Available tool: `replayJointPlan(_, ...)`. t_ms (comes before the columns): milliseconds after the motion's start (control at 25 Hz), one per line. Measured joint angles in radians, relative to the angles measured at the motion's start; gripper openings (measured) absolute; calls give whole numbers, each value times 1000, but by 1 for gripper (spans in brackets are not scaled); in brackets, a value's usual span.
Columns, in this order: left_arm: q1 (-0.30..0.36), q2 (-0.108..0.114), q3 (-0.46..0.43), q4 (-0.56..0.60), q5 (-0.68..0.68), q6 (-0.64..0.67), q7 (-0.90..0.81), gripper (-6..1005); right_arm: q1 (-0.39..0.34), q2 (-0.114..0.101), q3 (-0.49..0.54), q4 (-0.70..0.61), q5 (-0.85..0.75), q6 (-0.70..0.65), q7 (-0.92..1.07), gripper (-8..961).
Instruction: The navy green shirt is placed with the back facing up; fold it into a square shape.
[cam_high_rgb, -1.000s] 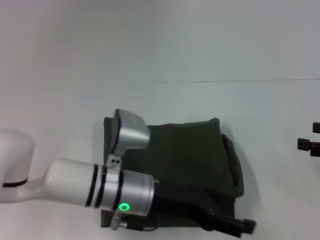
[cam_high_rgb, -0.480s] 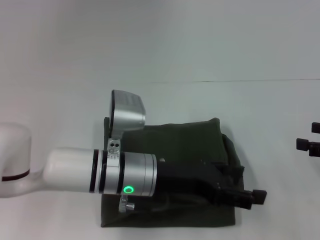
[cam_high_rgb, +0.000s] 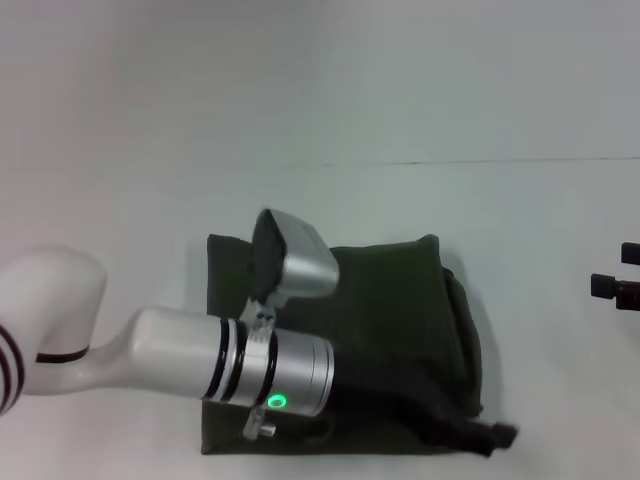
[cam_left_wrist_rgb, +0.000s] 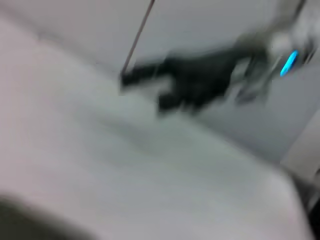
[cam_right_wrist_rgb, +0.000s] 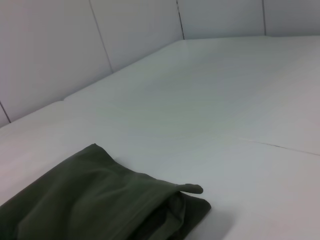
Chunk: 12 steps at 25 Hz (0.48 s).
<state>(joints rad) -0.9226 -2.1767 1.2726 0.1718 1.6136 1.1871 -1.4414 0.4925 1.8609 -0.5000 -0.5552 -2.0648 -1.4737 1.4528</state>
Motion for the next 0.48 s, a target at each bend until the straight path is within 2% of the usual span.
replayJointPlan(120, 70, 0, -57, 89, -99, 146, 40, 933, 1, 0, 0, 0, -2, 0, 0, 931)
replayJointPlan(280, 189, 2, -196, 187, -215, 336, 140, 933, 4, 6, 5, 0, 1, -3, 0, 931)
replayJointPlan(360, 226, 8, -261, 196, -221, 362, 191, 933, 5, 12, 7, 0, 15, -6, -6, 931)
replayJointPlan(480, 284, 18, -324, 222, -175, 321, 253, 932, 5, 26, 8, 0, 46, -19, -28, 931)
